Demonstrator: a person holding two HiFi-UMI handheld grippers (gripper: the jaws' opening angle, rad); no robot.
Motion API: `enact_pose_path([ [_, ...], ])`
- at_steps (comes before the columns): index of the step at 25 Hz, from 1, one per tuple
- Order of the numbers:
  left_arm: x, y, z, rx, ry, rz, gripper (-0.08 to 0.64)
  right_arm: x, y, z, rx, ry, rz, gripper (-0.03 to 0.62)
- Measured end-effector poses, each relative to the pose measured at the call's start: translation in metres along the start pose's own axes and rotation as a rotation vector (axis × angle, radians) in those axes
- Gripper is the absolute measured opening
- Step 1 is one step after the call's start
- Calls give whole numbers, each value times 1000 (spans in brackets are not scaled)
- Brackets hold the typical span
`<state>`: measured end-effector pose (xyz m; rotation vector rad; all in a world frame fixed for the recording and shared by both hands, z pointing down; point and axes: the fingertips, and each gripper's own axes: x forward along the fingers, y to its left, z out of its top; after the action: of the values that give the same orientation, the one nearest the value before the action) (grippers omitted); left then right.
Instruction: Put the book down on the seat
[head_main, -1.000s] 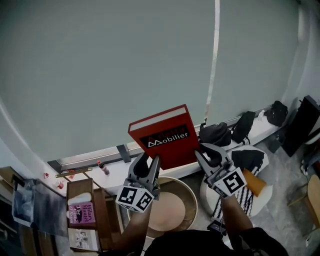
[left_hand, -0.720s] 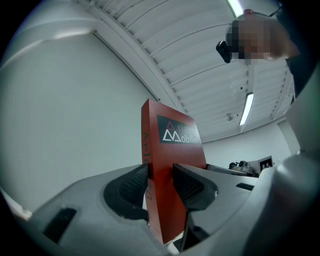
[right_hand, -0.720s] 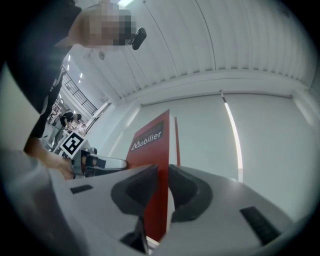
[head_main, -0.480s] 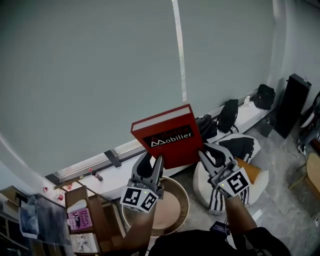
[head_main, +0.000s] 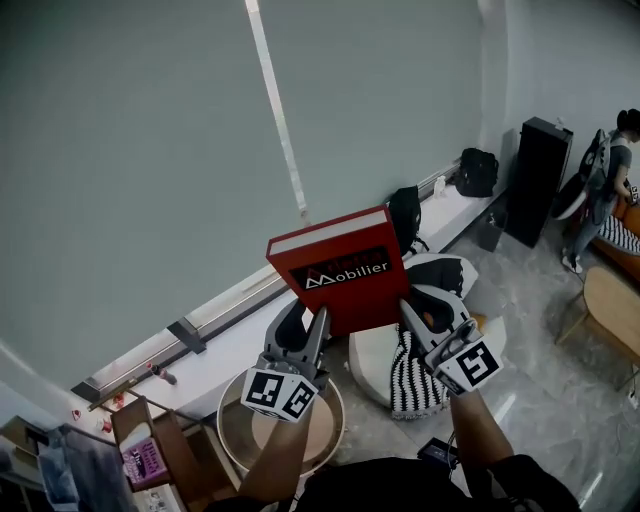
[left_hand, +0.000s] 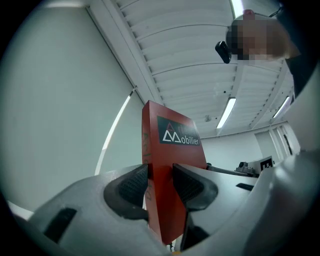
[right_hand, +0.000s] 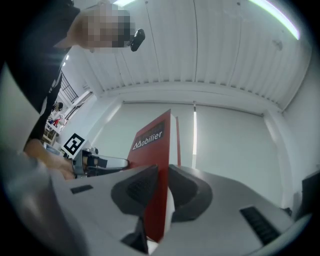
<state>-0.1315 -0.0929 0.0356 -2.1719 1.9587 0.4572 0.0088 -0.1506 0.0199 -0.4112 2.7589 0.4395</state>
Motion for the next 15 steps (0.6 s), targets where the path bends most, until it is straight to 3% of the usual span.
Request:
enact_pose_path([
  [5,66,-91,-42,-5,28,-90,164,-90,-77,-6,1,11,-87,75],
  [11,94,-134,-68,-54,65,-176,164,-137,-109,-10,18,43,-180,75],
  [15,110,-152,-97,-77,103,-231,164,-166,-125,-33,29,87,-248,75],
])
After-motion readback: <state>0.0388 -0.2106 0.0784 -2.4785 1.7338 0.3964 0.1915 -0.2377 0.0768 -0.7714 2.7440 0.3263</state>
